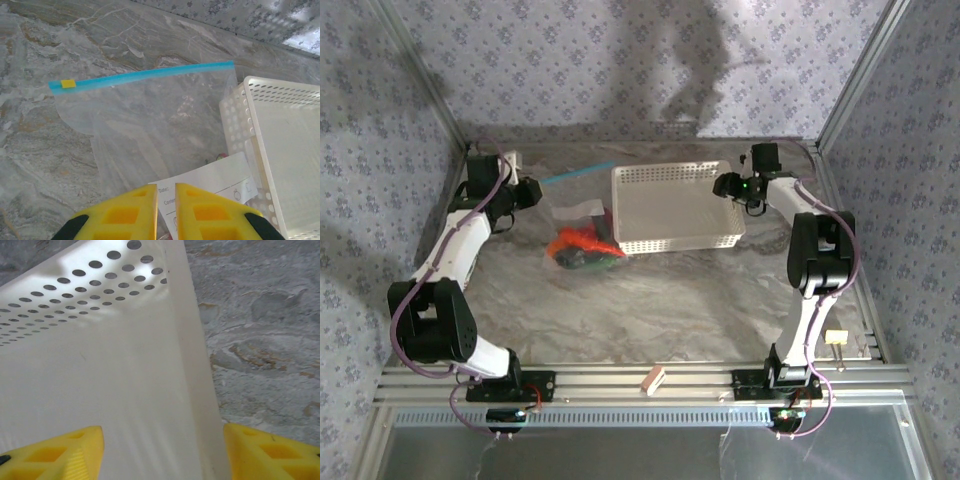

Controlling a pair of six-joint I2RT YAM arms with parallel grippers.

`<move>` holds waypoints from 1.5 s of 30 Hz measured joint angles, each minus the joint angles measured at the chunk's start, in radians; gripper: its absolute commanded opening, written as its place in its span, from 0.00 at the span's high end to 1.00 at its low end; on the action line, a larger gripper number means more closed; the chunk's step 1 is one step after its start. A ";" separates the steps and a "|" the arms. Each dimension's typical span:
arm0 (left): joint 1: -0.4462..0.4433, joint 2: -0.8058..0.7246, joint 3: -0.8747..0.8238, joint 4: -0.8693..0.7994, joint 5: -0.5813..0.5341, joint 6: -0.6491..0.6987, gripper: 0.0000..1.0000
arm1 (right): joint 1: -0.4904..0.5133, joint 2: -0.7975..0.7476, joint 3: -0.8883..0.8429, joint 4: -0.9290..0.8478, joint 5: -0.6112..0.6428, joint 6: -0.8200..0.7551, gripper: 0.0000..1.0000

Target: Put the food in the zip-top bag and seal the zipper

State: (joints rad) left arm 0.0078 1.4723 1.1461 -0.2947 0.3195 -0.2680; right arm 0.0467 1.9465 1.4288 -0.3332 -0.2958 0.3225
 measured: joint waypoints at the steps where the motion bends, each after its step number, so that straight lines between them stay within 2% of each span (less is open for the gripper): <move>1: 0.006 -0.003 -0.005 0.000 -0.003 0.000 0.82 | 0.004 0.000 -0.003 0.000 0.000 0.003 0.35; 10: 0.038 -0.079 -0.108 0.031 -0.084 0.001 0.80 | 0.003 -0.042 -0.058 0.024 0.049 0.003 0.33; 16: 0.038 -0.170 -0.193 0.118 -0.145 0.014 0.78 | -0.026 -0.242 -0.131 0.073 0.132 -0.023 0.32; 19: 0.038 -0.204 -0.237 0.179 -0.180 0.029 0.70 | -0.033 -0.383 -0.162 0.117 0.174 -0.049 0.31; 20: 0.038 -0.214 -0.253 0.201 -0.192 0.038 0.65 | -0.033 -0.429 -0.178 0.133 0.185 -0.055 0.31; 22: 0.038 -0.241 -0.311 0.267 -0.229 0.053 0.27 | -0.029 -0.544 -0.243 0.184 0.209 -0.071 0.28; 23: 0.038 -0.251 -0.341 0.300 -0.241 0.061 0.04 | -0.026 -0.592 -0.277 0.198 0.218 -0.078 0.28; 24: 0.038 -0.261 -0.375 0.334 -0.257 0.066 0.00 | -0.021 -0.645 -0.320 0.216 0.231 -0.087 0.27; 28: 0.038 -0.260 -0.490 0.442 -0.300 0.085 0.00 | -0.005 -0.773 -0.458 0.251 0.267 -0.111 0.26; 35: 0.038 -0.194 -0.590 0.584 -0.368 0.130 0.00 | -0.001 -0.856 -0.613 0.260 0.327 -0.129 0.25; 40: 0.038 -0.063 -0.610 0.714 -0.396 0.154 0.00 | 0.000 -0.892 -0.695 0.292 0.378 -0.134 0.21; 45: 0.027 0.053 -0.610 0.763 -0.401 0.183 0.00 | 0.000 -0.895 -0.794 0.386 0.416 -0.153 0.18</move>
State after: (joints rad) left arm 0.0349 1.5257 0.5365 0.4686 -0.0814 -0.0849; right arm 0.0463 1.0515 0.6350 0.0525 0.1204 0.1696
